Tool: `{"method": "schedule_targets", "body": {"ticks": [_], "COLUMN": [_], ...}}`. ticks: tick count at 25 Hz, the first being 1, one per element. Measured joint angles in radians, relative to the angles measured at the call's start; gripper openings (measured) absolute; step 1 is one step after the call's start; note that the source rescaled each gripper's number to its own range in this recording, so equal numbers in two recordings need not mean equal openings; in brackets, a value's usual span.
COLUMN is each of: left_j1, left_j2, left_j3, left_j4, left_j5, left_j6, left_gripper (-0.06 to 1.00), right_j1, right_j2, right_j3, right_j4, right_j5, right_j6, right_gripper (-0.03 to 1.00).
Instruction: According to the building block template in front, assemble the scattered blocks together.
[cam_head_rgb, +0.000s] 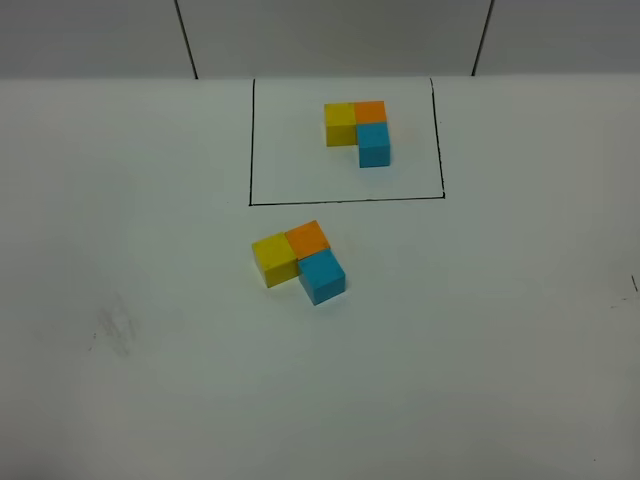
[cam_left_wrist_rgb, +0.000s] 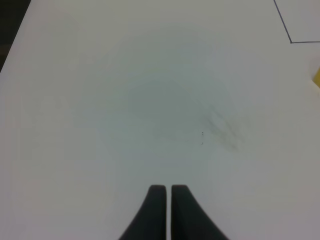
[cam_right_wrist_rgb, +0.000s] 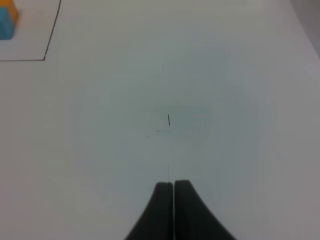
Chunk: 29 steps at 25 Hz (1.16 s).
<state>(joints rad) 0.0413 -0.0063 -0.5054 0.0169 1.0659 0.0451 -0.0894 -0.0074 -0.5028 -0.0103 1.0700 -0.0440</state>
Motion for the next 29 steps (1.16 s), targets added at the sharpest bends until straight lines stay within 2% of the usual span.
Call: {"method": "schedule_targets", "body": {"ticks": [29], "left_j1": [0.000], "left_j2": [0.000], "left_j3": [0.000], "left_j4": [0.000], "left_j5": [0.000], "left_j6": [0.000], "left_gripper": [0.00], "right_j1": [-0.002], "right_j2": [0.000], "right_j3": [0.000], "right_j4": [0.000], "right_j5": [0.000], "right_j6": [0.000], "right_gripper": [0.00]}}
